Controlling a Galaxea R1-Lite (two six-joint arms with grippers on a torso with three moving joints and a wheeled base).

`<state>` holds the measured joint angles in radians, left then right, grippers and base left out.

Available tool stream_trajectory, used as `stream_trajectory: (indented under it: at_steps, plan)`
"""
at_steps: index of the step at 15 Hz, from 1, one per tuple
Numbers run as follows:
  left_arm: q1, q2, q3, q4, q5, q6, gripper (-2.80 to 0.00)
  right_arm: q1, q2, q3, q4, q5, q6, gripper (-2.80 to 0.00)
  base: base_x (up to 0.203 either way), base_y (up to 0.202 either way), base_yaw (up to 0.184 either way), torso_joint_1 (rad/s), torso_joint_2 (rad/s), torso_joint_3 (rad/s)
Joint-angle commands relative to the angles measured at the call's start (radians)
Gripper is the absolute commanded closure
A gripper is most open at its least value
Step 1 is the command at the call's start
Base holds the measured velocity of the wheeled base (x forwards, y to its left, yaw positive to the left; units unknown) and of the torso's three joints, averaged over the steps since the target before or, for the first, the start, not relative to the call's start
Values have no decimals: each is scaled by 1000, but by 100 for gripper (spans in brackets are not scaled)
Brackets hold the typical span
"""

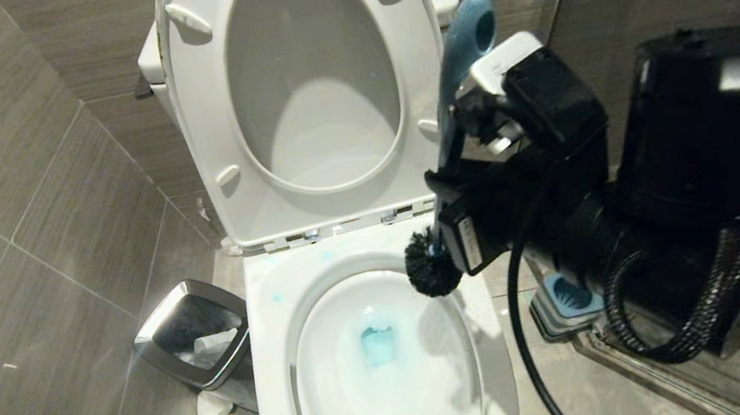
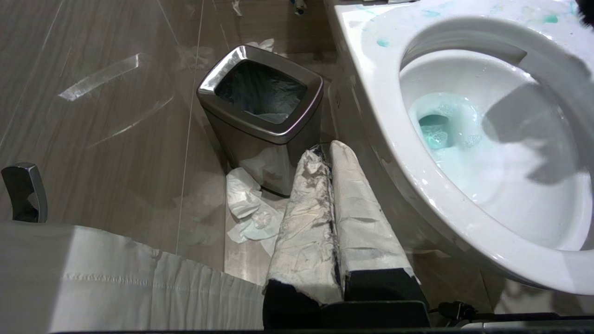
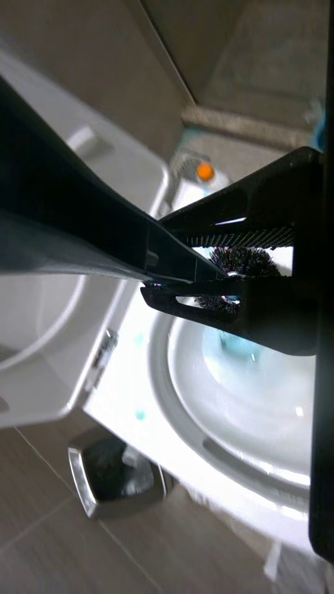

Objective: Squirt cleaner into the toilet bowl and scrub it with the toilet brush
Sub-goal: Scrub the toilet bowl

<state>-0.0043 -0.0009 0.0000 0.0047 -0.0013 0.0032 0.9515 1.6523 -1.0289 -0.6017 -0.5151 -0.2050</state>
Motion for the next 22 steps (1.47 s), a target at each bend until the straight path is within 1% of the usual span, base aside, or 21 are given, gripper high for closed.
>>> stream_trajectory:
  at_steps: [1,6,10,18,22]
  plan:
    - [0,1,0,0,0,1,0,50,100,-12,-3,-15,57,0,0,0,0,0,0,0]
    - [0,1,0,0,1,0,0,49,222,-15,-5,-16,134,0,0,0,0,0,0,0]
    - [0,1,0,0,1,0,0,-4,350,-93,-7,-15,185,0,0,0,0,0,0,0]
    - [0,1,0,-2,1,0,0,-48,575,-249,-38,4,193,0,0,0,0,0,0,0]
    - [1,1,0,-1,1,0,0,-68,713,-363,-37,13,190,0,0,0,0,0,0,0]
